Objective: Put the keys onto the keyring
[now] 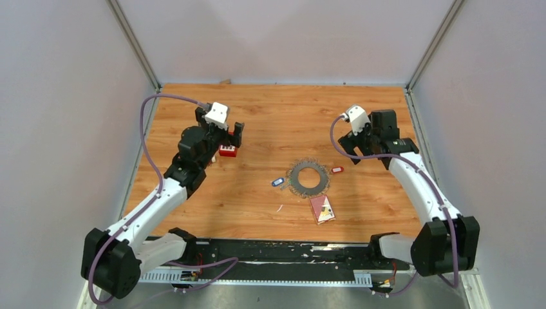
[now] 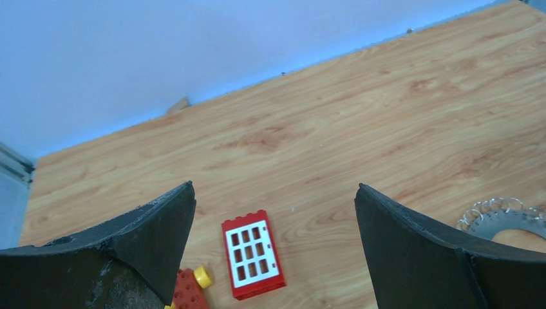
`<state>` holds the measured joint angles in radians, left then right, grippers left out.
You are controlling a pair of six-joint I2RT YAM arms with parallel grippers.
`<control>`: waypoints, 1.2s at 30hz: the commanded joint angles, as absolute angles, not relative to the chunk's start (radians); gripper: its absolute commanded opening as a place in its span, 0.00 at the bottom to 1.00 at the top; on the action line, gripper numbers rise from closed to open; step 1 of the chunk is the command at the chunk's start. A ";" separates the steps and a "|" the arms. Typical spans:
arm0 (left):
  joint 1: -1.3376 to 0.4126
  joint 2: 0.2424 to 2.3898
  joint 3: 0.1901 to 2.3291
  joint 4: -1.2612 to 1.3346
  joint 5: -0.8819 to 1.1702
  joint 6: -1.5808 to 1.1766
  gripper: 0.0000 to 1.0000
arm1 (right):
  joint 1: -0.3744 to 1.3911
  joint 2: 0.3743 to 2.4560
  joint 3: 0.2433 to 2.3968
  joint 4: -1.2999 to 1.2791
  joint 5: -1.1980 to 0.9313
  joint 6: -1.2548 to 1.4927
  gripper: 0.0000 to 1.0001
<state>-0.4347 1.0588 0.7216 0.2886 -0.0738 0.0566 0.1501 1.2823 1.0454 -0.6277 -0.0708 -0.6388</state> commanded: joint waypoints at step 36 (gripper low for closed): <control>-0.333 0.745 0.660 -0.055 -0.006 0.132 1.00 | 0.147 0.746 0.778 -0.336 -0.134 -0.322 1.00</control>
